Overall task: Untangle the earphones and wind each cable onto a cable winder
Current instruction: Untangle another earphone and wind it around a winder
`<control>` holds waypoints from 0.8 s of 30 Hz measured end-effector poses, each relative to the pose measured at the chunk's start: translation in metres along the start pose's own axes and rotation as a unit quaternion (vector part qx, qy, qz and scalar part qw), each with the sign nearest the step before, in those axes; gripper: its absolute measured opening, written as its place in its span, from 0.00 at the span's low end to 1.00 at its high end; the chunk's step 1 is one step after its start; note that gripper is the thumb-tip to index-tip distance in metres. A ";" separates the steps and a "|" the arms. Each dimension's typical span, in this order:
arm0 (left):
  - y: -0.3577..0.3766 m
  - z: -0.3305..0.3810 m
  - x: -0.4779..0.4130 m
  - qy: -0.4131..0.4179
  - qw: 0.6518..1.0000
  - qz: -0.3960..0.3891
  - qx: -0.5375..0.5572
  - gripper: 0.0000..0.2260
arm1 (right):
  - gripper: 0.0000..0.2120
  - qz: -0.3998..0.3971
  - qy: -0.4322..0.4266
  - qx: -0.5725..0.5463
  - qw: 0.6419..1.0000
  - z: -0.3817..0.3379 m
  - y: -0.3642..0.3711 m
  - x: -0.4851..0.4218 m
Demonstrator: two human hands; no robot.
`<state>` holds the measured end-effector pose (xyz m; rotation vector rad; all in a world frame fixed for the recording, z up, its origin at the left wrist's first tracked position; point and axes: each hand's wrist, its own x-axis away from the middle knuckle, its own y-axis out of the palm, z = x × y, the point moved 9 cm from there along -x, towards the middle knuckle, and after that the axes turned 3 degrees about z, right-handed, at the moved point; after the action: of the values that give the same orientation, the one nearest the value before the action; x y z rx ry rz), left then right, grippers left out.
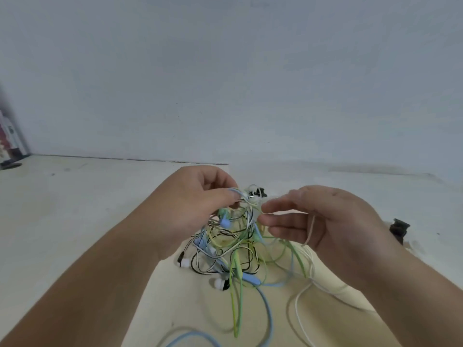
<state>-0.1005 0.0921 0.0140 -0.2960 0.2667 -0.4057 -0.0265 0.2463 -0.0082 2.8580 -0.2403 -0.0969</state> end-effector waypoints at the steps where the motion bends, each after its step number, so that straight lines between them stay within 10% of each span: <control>1: 0.003 -0.001 0.000 -0.004 1.000 -0.011 -0.003 0.06 | 0.18 -0.002 0.002 0.009 1.000 0.001 0.000 0.001; 8: 0.012 0.000 0.006 -0.001 0.998 -0.047 -0.029 0.24 | 0.13 0.048 -0.001 -0.036 0.998 -0.004 -0.007 -0.001; 17: 0.003 0.004 0.002 0.041 0.999 -0.006 -0.011 0.02 | 0.08 0.098 -0.023 -0.107 0.989 -0.017 -0.020 0.001; 24: 0.013 0.002 0.004 0.045 0.997 -0.065 -0.019 0.16 | 0.09 0.081 0.016 -0.109 0.991 -0.009 -0.014 0.000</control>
<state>-0.0922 0.1027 0.0107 -0.3338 0.3440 -0.5440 -0.0233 0.2623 -0.0036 2.6091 -0.4255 -0.0422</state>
